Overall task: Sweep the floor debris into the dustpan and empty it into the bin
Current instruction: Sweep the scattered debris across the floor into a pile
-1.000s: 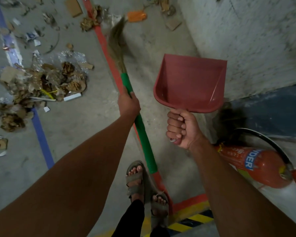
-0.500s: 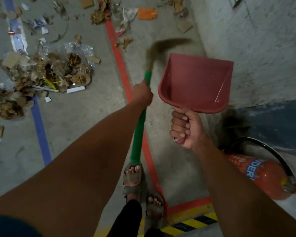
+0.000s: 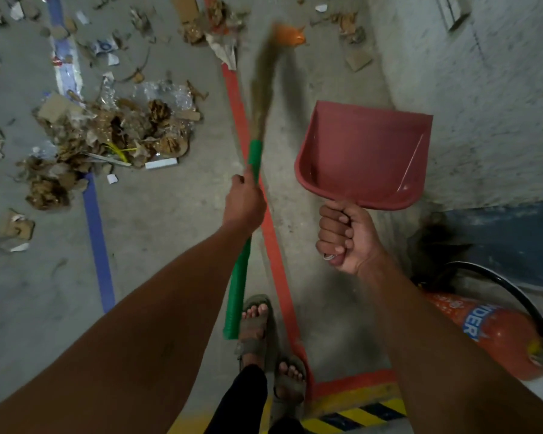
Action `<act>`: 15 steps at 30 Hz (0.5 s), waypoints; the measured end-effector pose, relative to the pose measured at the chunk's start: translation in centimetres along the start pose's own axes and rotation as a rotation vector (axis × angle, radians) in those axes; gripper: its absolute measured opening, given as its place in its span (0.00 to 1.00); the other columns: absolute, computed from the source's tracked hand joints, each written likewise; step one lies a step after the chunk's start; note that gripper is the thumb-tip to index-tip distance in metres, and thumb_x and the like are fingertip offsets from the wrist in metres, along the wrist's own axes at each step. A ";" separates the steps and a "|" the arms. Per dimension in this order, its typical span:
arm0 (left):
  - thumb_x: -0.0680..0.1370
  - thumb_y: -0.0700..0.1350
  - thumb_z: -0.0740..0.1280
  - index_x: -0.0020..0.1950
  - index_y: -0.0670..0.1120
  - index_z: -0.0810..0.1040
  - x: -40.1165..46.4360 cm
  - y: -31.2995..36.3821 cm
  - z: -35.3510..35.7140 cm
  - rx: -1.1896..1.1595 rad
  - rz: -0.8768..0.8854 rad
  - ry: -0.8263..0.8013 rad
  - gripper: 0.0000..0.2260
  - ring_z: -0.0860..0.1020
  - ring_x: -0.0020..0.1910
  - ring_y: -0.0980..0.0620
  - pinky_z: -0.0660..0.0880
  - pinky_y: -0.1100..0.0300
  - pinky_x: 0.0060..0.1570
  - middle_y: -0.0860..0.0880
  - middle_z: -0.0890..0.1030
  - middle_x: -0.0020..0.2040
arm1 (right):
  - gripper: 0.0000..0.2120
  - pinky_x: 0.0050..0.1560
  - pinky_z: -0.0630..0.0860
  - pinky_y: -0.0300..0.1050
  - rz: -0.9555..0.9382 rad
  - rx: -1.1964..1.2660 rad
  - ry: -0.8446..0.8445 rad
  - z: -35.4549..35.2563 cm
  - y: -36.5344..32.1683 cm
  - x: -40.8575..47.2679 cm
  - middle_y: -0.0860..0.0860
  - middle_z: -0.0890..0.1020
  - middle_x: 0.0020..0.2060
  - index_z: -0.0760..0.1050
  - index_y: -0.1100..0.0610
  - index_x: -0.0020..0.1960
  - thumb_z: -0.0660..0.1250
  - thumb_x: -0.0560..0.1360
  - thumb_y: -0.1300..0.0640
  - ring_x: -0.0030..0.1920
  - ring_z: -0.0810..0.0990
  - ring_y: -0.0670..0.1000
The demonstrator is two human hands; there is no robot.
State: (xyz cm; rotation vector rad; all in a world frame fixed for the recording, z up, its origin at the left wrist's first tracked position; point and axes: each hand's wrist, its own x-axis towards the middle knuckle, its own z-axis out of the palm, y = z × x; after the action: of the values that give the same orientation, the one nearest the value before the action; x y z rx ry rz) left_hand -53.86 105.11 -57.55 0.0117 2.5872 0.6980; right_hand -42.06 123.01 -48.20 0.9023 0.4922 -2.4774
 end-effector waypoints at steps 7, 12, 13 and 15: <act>0.82 0.43 0.59 0.74 0.47 0.69 0.0 -3.0 -1.4 0.222 -0.004 -0.232 0.19 0.78 0.55 0.35 0.78 0.46 0.52 0.39 0.75 0.58 | 0.19 0.20 0.52 0.36 0.035 -0.056 -0.016 1.3 1.4 1.1 0.45 0.58 0.17 0.60 0.50 0.30 0.59 0.78 0.56 0.17 0.53 0.44; 0.82 0.42 0.61 0.71 0.42 0.71 -0.6 -8.3 -5.6 0.102 -0.377 -0.061 0.17 0.79 0.57 0.37 0.79 0.48 0.53 0.39 0.74 0.61 | 0.19 0.19 0.54 0.36 0.075 -0.069 -0.027 1.8 2.8 1.1 0.45 0.58 0.18 0.59 0.50 0.30 0.60 0.78 0.56 0.16 0.56 0.43; 0.83 0.42 0.61 0.71 0.42 0.70 -1.1 -9.2 -6.5 0.078 -0.422 -0.017 0.17 0.78 0.57 0.38 0.78 0.50 0.52 0.39 0.73 0.62 | 0.19 0.19 0.54 0.36 0.081 -0.077 -0.029 2.0 3.0 1.0 0.45 0.58 0.18 0.59 0.50 0.30 0.59 0.78 0.56 0.16 0.56 0.43; 0.84 0.42 0.60 0.72 0.42 0.67 -2.2 -10.4 -7.9 0.048 -0.434 0.056 0.17 0.77 0.57 0.38 0.75 0.50 0.49 0.39 0.71 0.62 | 0.19 0.19 0.54 0.36 0.094 -0.095 -0.038 2.5 3.4 0.8 0.45 0.58 0.18 0.60 0.50 0.30 0.59 0.79 0.56 0.16 0.56 0.43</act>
State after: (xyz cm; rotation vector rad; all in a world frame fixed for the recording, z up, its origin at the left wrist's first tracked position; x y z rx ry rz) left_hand -54.14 92.05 -55.53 -0.5436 2.5313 0.4778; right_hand -42.07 118.75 -47.53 0.8206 0.5368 -2.3609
